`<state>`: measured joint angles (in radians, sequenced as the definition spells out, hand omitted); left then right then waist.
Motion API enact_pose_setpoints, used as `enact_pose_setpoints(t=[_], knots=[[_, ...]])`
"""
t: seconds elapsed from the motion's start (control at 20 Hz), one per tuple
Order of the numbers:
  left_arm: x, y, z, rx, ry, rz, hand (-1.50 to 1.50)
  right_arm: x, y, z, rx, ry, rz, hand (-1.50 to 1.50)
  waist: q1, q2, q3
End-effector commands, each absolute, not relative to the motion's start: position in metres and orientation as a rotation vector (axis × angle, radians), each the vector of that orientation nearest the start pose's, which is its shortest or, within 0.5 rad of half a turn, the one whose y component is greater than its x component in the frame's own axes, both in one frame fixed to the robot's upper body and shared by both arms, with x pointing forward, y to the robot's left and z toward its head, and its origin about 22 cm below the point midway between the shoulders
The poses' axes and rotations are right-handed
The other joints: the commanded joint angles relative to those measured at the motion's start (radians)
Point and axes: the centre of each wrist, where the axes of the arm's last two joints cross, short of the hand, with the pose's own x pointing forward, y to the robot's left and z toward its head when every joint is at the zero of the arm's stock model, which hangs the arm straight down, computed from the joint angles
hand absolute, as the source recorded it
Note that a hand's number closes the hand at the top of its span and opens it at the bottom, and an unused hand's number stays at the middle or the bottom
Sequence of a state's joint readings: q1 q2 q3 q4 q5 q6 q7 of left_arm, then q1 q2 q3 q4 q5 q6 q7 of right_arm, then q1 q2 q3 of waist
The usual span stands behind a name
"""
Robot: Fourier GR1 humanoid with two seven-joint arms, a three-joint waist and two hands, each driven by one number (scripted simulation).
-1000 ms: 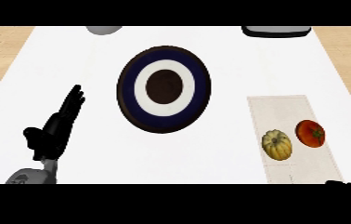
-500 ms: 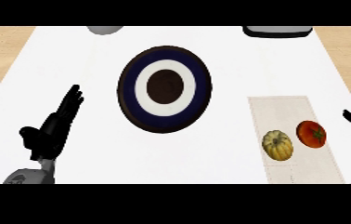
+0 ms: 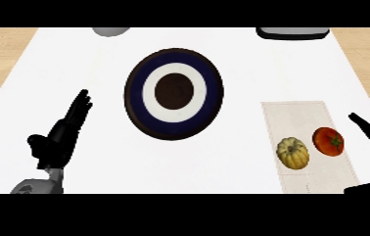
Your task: Pick the tomato from the placemat and place it in the plate
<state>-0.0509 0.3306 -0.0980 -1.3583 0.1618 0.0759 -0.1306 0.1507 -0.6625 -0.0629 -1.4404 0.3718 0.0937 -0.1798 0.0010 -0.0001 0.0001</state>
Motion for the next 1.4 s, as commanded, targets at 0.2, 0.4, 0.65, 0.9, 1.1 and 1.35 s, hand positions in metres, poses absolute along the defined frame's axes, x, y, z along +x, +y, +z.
enact_pose_setpoints(t=[0.2, 0.4, 0.65, 0.9, 1.1, 1.35], knots=[[0.254, 0.311, -0.022, 0.151, -1.52, -0.138, 0.0, 0.217, -0.415, 0.022, -0.693, -1.209, 0.869, -1.5, -0.002, 0.0, 0.0], [0.251, 0.292, -0.02, 0.154, -1.506, -0.155, 0.0, 0.234, -0.383, -0.022, -0.746, -1.194, 0.882, -1.5, 0.003, 0.0, 0.0], [0.25, 0.297, -0.026, 0.144, -1.526, -0.146, 0.0, 0.241, -0.396, -0.022, -0.753, -1.148, 0.899, -1.5, 0.0, 0.0, 0.0], [0.248, 0.301, -0.025, 0.161, -1.527, -0.154, 0.0, 0.261, -0.404, -0.039, -0.644, -1.184, 0.979, 1.5, 0.008, 0.002, 0.001], [0.247, 0.314, -0.024, 0.144, -1.512, -0.139, 0.0, 0.258, -0.413, -0.037, -0.641, -1.226, 0.984, 1.5, 0.007, 0.002, 0.001], [0.257, 0.304, -0.02, 0.142, -1.519, -0.143, 0.0, 0.263, -0.384, -0.032, -0.694, -1.313, 0.967, 1.5, -0.002, 0.0, 0.0]])
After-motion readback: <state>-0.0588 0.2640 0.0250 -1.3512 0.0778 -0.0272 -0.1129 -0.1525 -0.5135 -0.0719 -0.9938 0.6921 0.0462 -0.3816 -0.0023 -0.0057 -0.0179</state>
